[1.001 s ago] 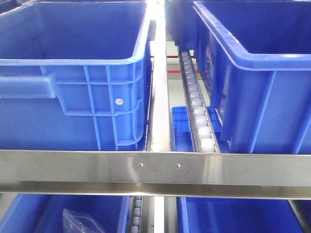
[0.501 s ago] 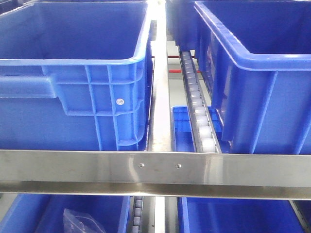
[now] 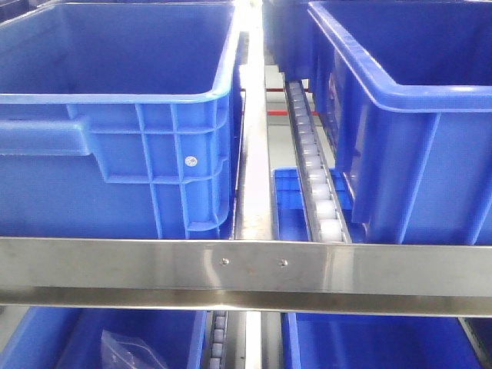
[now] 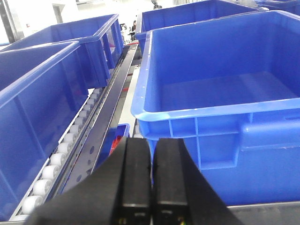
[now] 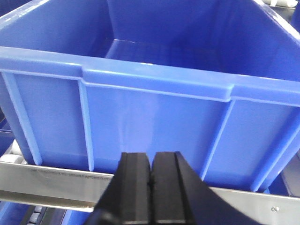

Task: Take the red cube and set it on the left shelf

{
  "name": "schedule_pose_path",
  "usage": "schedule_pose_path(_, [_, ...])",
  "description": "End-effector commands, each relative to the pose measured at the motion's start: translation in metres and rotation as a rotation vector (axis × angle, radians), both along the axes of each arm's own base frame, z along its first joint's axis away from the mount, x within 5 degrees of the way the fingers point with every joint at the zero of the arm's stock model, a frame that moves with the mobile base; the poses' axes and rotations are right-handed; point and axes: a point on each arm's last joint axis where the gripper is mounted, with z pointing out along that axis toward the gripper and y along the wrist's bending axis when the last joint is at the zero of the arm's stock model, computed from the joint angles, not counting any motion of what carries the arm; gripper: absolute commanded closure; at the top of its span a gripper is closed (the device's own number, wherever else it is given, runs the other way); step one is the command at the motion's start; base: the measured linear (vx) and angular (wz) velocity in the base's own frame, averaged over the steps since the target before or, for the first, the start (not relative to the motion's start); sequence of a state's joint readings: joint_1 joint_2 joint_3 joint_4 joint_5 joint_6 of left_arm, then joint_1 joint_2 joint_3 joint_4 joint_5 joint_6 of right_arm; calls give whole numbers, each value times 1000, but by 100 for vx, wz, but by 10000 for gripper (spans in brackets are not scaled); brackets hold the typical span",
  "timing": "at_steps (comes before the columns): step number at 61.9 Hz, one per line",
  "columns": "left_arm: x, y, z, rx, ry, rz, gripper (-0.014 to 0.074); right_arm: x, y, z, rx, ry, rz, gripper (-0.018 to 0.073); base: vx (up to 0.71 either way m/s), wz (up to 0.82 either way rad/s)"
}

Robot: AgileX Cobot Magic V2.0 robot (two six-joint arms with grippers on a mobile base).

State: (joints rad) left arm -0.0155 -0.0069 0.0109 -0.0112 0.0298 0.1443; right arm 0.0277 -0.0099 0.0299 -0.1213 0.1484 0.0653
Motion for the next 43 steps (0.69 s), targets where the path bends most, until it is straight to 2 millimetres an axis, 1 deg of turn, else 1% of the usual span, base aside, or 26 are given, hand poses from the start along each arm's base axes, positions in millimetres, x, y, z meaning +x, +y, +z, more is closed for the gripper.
schedule_pose_path(1, [1,0,1,-5,-64,-4,491,-2,1,18,-11,-137,5,506,0,0])
schedule_pose_path(43, [1,0,1,-5,-64,-4,491,-2,1,18,-11,-135,5,506,0,0])
